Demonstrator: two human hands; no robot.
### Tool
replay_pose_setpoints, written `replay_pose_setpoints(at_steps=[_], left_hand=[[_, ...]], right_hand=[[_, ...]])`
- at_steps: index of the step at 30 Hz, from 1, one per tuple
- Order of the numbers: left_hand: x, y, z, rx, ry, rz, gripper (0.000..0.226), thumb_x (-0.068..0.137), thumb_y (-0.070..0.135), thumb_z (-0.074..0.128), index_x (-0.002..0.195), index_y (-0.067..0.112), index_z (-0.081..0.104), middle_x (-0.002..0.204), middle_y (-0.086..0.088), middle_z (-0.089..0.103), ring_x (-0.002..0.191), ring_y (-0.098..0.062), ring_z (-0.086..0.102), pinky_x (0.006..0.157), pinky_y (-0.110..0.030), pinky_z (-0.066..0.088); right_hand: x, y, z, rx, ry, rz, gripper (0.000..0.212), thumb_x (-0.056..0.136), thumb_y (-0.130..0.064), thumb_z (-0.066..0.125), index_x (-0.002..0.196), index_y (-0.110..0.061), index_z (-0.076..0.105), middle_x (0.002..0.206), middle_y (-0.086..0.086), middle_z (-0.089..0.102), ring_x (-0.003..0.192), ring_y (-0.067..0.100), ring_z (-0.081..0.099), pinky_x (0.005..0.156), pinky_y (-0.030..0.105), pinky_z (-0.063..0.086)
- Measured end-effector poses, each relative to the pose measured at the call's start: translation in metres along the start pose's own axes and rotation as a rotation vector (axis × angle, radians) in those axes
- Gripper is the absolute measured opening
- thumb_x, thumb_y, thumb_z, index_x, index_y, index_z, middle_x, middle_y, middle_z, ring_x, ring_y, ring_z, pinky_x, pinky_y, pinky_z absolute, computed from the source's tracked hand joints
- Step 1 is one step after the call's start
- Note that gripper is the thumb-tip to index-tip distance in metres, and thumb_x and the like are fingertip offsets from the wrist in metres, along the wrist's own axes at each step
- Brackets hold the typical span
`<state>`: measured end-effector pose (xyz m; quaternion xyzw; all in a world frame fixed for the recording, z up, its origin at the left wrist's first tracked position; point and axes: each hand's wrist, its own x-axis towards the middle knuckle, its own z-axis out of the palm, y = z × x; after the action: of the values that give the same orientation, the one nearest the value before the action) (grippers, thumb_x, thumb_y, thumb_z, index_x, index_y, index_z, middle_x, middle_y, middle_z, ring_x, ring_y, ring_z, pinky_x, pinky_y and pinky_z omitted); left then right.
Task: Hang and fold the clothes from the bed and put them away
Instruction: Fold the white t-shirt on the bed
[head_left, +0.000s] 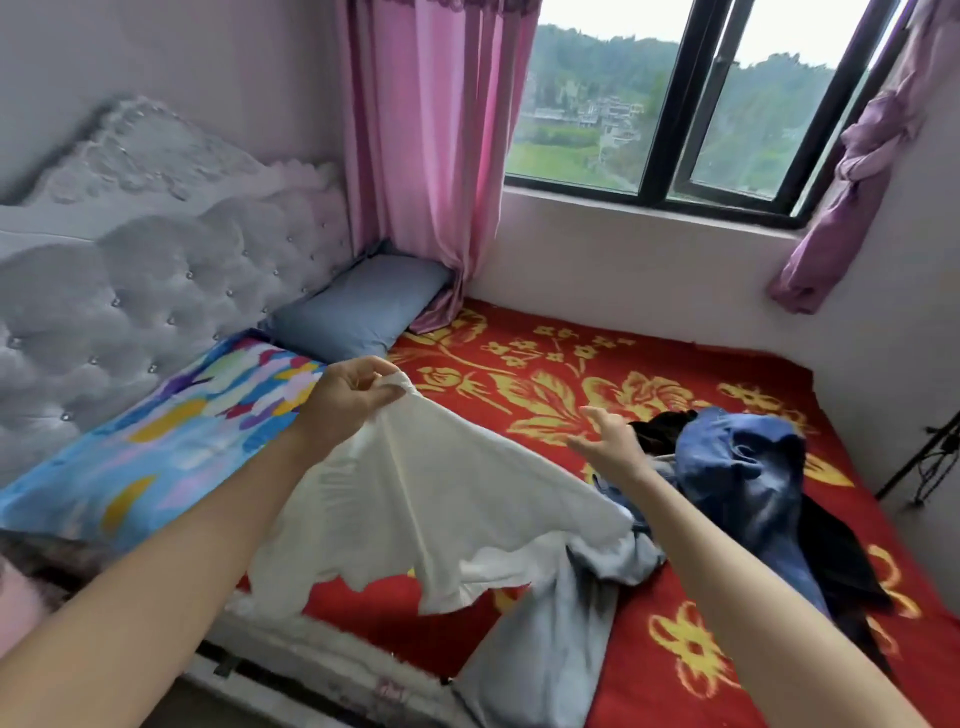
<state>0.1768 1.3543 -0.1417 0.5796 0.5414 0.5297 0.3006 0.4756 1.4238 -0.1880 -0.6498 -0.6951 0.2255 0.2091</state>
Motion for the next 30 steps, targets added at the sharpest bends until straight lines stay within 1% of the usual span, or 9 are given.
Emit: replay_pose_setpoints(at_steps=[6, 8, 11, 14, 19, 23, 25, 28, 30], left_hand=[[0.012, -0.006, 0.023, 0.134, -0.259, -0.032, 0.016, 0.086, 0.012, 0.066, 0.08, 0.026, 0.07, 0.068, 0.007, 0.063, 0.066, -0.005, 0.057, 0.06, -0.013, 0.045], [0.013, -0.009, 0.022, 0.067, -0.281, -0.044, 0.018, 0.086, 0.01, 0.066, 0.079, 0.026, 0.072, 0.068, 0.01, 0.065, 0.066, 0.0, 0.059, 0.06, -0.011, 0.046], [0.011, -0.019, 0.018, -0.052, -0.282, -0.118, 0.019, 0.084, 0.007, 0.066, 0.077, 0.024, 0.072, 0.07, 0.008, 0.065, 0.068, -0.002, 0.06, 0.062, -0.014, 0.047], [0.011, -0.031, 0.018, -0.162, -0.298, -0.194, 0.022, 0.084, 0.005, 0.065, 0.076, 0.023, 0.073, 0.073, 0.001, 0.067, 0.068, -0.009, 0.062, 0.061, -0.018, 0.05], [0.024, -0.052, 0.029, -0.17, -0.159, -0.273, 0.014, 0.085, 0.012, 0.066, 0.096, 0.021, 0.068, 0.083, -0.002, 0.067, 0.08, -0.016, 0.063, 0.064, -0.016, 0.05], [0.019, -0.074, 0.042, -0.059, -0.213, -0.385, 0.113, 0.05, 0.079, 0.068, 0.143, 0.023, 0.035, 0.118, 0.007, 0.056, 0.11, -0.01, 0.051, 0.09, -0.026, 0.039], [0.014, -0.088, 0.048, -0.111, -0.288, -0.467, 0.146, 0.024, 0.088, 0.065, 0.149, 0.028, 0.019, 0.141, -0.001, 0.041, 0.123, -0.014, 0.042, 0.094, -0.032, 0.033], [0.012, -0.108, 0.061, -0.125, -0.435, -0.575, 0.154, 0.02, 0.082, 0.072, 0.15, 0.031, 0.009, 0.153, -0.007, 0.025, 0.136, -0.022, 0.034, 0.094, -0.035, 0.032], [0.022, -0.123, 0.072, -0.148, -0.532, -0.612, 0.138, 0.039, 0.067, 0.082, 0.15, 0.03, 0.01, 0.151, -0.005, 0.027, 0.136, -0.023, 0.034, 0.095, -0.035, 0.032]], right_hand=[[-0.006, -0.069, 0.073, 0.357, -0.421, -0.338, 0.083, 0.08, -0.034, 0.073, 0.147, -0.025, 0.026, 0.148, -0.004, 0.031, 0.135, 0.012, 0.028, 0.105, 0.02, 0.029], [-0.005, -0.079, 0.086, 0.452, -0.516, -0.364, 0.065, 0.083, -0.027, 0.071, 0.139, -0.026, 0.039, 0.134, -0.008, 0.046, 0.123, 0.007, 0.041, 0.093, 0.011, 0.036], [-0.003, -0.074, 0.102, 0.421, -0.649, -0.367, 0.024, 0.093, -0.018, 0.058, 0.116, -0.012, 0.058, 0.104, -0.003, 0.059, 0.095, 0.009, 0.055, 0.077, 0.016, 0.044], [0.006, -0.065, 0.1, 0.423, -0.516, -0.282, 0.016, 0.096, -0.014, 0.05, 0.094, -0.001, 0.06, 0.082, -0.002, 0.056, 0.076, 0.012, 0.052, 0.064, 0.019, 0.042], [0.024, -0.081, 0.065, 0.369, -0.196, -0.248, 0.034, 0.094, -0.014, 0.05, 0.063, -0.018, 0.037, 0.064, -0.006, 0.036, 0.062, 0.01, 0.033, 0.054, 0.025, 0.026], [0.033, -0.103, 0.026, 0.477, 0.006, -0.304, 0.04, 0.09, -0.005, 0.048, 0.059, -0.019, 0.028, 0.061, -0.006, 0.03, 0.055, 0.007, 0.025, 0.046, 0.017, 0.021], [0.037, -0.111, 0.009, 0.531, 0.078, -0.324, 0.041, 0.09, -0.007, 0.048, 0.06, -0.02, 0.025, 0.06, -0.006, 0.028, 0.054, 0.007, 0.022, 0.047, 0.019, 0.02], [0.043, -0.118, -0.01, 0.508, 0.119, -0.336, 0.039, 0.09, -0.008, 0.048, 0.061, -0.02, 0.024, 0.06, -0.007, 0.026, 0.054, 0.008, 0.022, 0.048, 0.021, 0.02], [0.05, -0.117, -0.019, 0.5, 0.129, -0.326, 0.036, 0.09, -0.007, 0.048, 0.063, -0.019, 0.027, 0.061, -0.007, 0.028, 0.054, 0.008, 0.023, 0.049, 0.022, 0.021]])
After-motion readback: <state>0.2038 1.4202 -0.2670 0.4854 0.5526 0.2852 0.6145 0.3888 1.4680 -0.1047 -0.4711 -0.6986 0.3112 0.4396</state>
